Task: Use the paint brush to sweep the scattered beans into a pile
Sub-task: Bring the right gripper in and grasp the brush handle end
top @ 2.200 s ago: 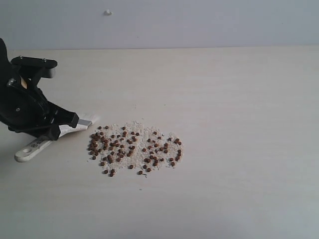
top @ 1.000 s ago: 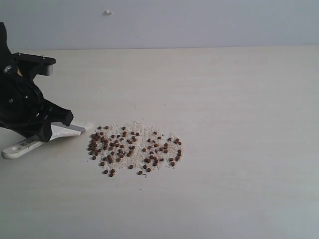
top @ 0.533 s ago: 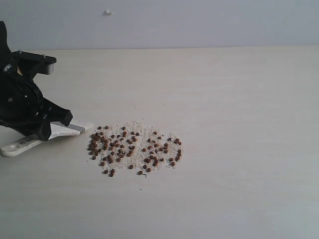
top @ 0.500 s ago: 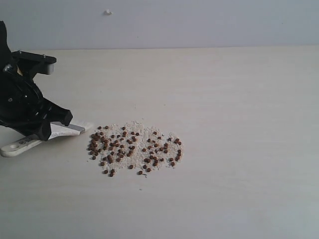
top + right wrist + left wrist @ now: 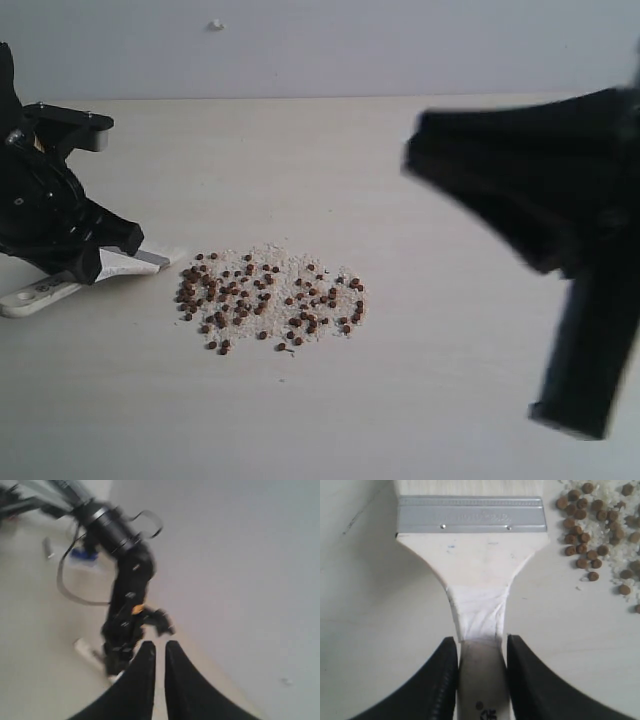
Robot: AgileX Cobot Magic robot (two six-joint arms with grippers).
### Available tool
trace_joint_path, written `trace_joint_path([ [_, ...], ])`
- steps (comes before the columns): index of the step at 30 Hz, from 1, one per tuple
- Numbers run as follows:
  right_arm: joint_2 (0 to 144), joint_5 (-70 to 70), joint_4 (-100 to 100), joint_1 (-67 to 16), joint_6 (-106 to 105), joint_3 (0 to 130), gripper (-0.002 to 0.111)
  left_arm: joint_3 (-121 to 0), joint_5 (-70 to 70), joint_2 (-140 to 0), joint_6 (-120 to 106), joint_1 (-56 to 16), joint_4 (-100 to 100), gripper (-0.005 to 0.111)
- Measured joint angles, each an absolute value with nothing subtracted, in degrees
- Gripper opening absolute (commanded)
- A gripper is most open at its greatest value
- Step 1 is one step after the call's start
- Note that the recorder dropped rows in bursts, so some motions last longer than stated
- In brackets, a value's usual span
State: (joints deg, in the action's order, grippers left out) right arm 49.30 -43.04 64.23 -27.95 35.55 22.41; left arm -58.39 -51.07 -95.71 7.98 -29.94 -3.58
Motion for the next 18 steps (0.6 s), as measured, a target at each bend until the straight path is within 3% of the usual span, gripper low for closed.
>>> trace_joint_path([
  [5, 70.07, -44.81, 69.83, -34.11, 24.9, 26.44, 0.017, -58.39, -51.66, -95.71, 7.89, -29.94, -3.58, 0.0],
  [9, 84.8, -43.95, 52.33, -44.7, -5.18, 26.71, 0.018, -58.39, -52.46, -95.71, 6.87, -29.94, -3.58, 0.0],
  [14, 97.19, -50.95, 30.63, -53.26, -30.86, 28.73, 0.037, -58.39, -53.09, -95.71, 6.5, -29.94, -3.58, 0.0],
  [18, 106.39, -52.82, 23.68, -57.36, -34.99, 37.79, 0.05, -58.39, -53.52, -95.71, 6.23, -29.94, -2.99, 0.0],
])
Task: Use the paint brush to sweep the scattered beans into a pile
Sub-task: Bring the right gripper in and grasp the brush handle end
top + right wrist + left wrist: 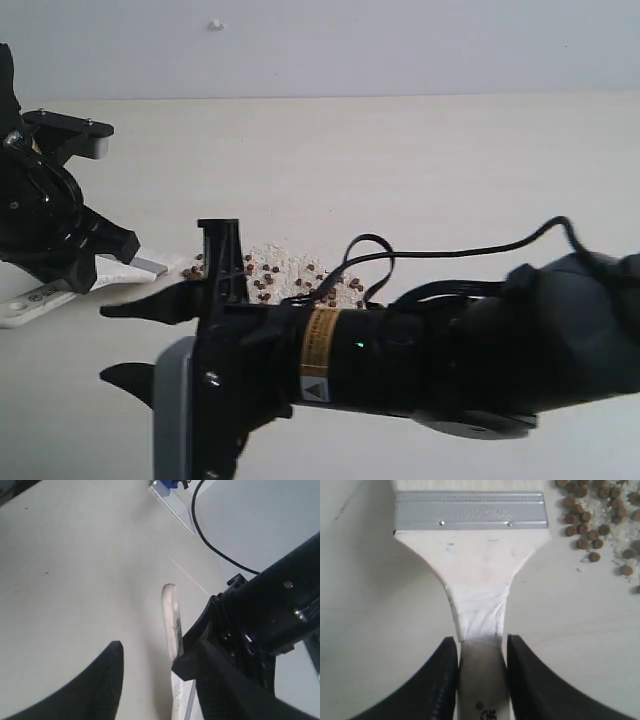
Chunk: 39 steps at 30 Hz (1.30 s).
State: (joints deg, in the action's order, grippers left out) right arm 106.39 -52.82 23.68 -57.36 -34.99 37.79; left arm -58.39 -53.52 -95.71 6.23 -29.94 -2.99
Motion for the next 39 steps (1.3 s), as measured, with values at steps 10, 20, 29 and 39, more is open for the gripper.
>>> trace_joint_path([
  [10, 119.36, -53.18, 22.58, -59.26, -35.93, 50.17, 0.056, -59.13, -54.15, -95.71, 6.13, -29.94, -1.94, 0.0],
  [20, 121.01, -53.88, 22.66, -59.26, -36.26, 53.84, 0.056, -59.26, -54.58, -95.71, 6.01, -29.94, -1.51, 0.0],
  [29, 121.01, -51.89, 22.66, -59.26, -36.26, 57.46, 0.056, -59.26, -54.71, -95.71, 6.01, -29.94, -1.51, 0.0],
  [39, 123.44, -51.67, 22.04, -60.97, -40.93, 57.93, 0.056, -59.26, -54.81, -95.71, 6.01, -29.94, -1.26, 0.0],
])
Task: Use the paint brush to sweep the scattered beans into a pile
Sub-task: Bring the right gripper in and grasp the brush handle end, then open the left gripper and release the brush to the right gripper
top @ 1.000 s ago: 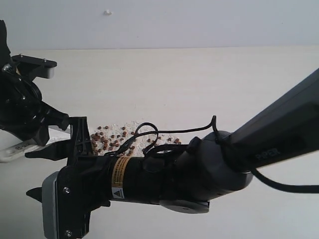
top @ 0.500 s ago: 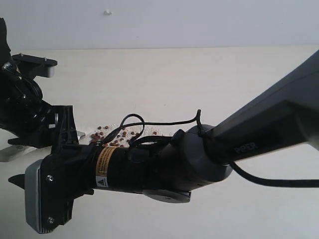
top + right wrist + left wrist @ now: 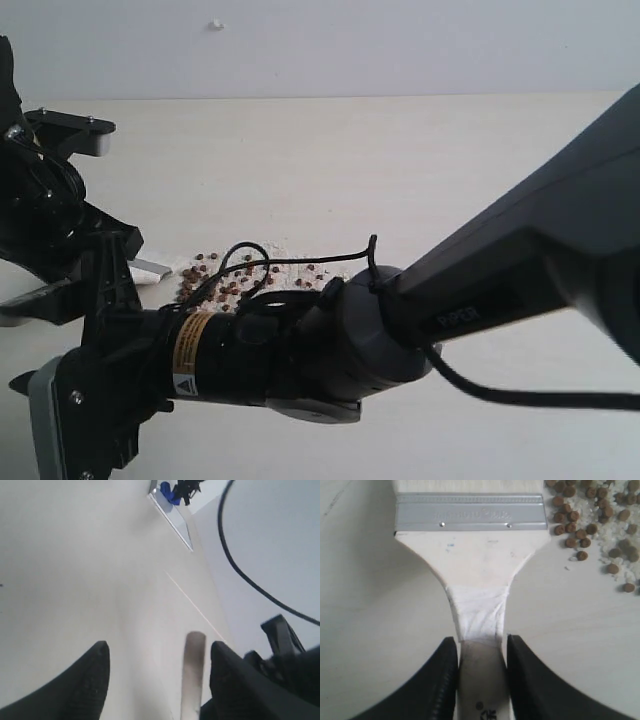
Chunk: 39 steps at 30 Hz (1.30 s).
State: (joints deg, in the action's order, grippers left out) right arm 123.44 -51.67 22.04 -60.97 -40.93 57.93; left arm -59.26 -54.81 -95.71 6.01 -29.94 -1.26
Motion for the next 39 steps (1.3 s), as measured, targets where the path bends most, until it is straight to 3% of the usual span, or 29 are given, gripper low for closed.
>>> trace_joint_path([
  [23, 125.78, -50.36, 12.36, -63.28, -50.9, 62.05, 0.056, -59.47, -55.87, -95.71, 6.01, -29.94, -1.14, 0.0],
  [25, 125.78, -50.36, 12.36, -63.28, -51.01, 62.05, 0.051, -59.47, -55.9, -95.71, 6.01, -29.94, -1.14, 0.0],
  [35, 125.78, -50.06, 8.8, -63.28, -52.96, 62.05, 0.0, -59.63, -54.68, -95.71, 6.12, -29.94, -0.81, 0.0],
  [39, 125.88, -49.97, 8.4, -63.28, -53.08, 62.05, 0.0, -59.76, -54.43, -95.71, 6.12, -29.81, -0.77, 0.0],
])
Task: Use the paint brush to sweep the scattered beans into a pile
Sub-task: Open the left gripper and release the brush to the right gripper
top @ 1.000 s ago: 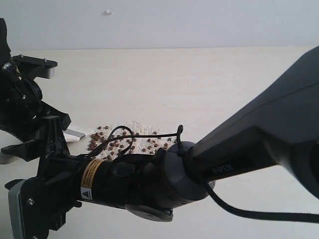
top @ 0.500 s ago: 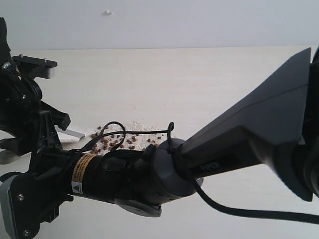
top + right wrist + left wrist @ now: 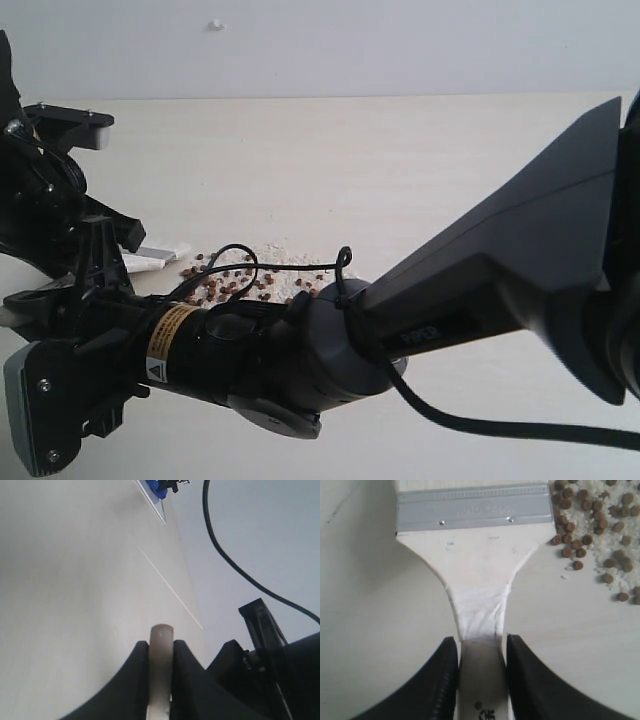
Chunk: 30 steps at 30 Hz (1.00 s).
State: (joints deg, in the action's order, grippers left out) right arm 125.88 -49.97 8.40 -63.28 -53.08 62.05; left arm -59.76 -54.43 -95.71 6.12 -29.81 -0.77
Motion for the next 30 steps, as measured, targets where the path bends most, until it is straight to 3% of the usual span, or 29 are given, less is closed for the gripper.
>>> trace_joint_path([
  [3, 125.88, -49.97, 8.12, -63.28, -53.17, 62.05, 0.0, -59.76, -54.01, -95.71, 6.12, -29.81, -0.77, 0.008],
  [7, 125.88, -49.97, 6.14, -63.28, -53.32, 62.05, 0.0, -59.76, -51.88, -95.71, 6.12, -29.81, -0.77, 0.046],
  [9, 125.88, -49.5, 5.77, -63.28, -53.34, 62.05, 0.0, -59.76, -50.11, -95.71, 6.12, -29.81, -0.88, 0.081],
  [12, 125.88, -49.02, 5.77, -63.28, -53.34, 62.05, 0.0, -59.76, -47.26, -95.71, 6.24, -29.81, -2.15, 0.097],
  [24, 123.31, -48.26, 5.77, -63.28, -53.34, 62.05, 0.0, -65.73, -45.57, -95.27, 13.5, -29.4, -15.73, 0.095],
  [27, 122.69, -46.06, 5.14, -63.28, -53.45, 63.46, 0.0, -68.58, -44.65, -93.88, 20.54, -28.08, -22.31, 0.079],
  [30, 121.71, -41.83, 4.57, -63.28, -53.45, 64.87, 0.0, -69.95, -44.15, -92.06, 27.86, -26.25, -28.29, 0.046],
])
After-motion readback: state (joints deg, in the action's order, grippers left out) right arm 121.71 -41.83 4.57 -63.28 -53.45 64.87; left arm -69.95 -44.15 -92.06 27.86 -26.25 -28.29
